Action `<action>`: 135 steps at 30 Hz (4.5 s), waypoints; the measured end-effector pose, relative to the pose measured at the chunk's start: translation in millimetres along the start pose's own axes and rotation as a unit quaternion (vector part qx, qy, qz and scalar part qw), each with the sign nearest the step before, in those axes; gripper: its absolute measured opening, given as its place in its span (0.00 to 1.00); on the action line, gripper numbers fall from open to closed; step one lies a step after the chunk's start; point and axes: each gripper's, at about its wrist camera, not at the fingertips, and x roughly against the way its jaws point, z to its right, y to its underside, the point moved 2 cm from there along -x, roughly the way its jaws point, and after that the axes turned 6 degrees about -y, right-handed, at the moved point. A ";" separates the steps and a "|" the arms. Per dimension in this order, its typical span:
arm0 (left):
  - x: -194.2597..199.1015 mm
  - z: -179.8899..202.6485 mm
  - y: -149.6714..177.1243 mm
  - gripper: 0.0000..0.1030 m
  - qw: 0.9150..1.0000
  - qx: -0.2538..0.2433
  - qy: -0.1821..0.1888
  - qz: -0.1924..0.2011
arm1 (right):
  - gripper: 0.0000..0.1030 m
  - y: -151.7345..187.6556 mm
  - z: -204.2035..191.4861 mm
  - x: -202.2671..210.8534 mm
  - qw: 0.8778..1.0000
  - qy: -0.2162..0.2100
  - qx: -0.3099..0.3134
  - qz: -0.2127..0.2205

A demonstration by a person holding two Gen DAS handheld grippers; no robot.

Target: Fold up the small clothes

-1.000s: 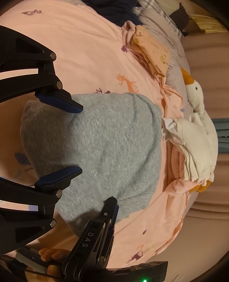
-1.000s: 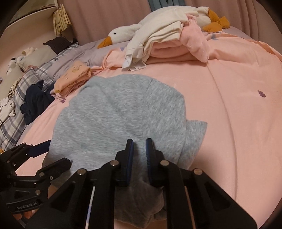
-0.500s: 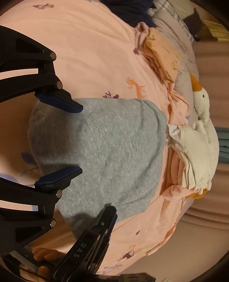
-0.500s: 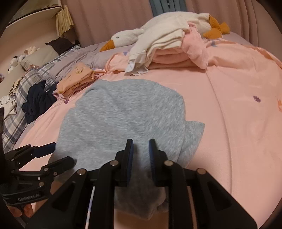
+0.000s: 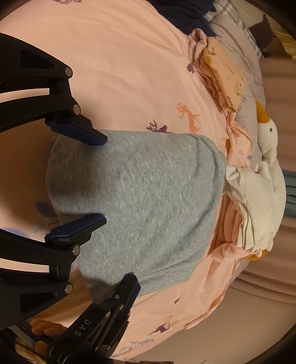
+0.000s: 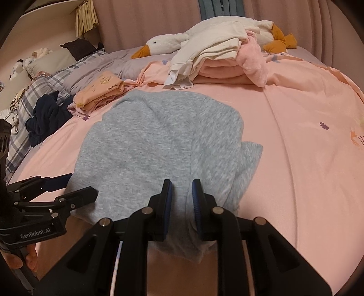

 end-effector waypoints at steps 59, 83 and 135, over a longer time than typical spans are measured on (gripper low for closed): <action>-52.9 -12.8 -68.2 0.61 0.999 0.033 0.027 -0.017 | 0.18 15.0 6.9 16.7 1.000 -0.012 -0.025 0.006; -48.5 -22.8 -61.8 0.61 0.998 0.024 0.051 -0.012 | 0.21 -61.7 11.1 -65.9 0.997 0.008 -0.055 -0.060; -10.1 -21.4 -1.9 0.61 0.997 0.037 0.057 -0.021 | 0.25 -11.5 4.2 -3.7 0.996 0.072 -0.011 -0.048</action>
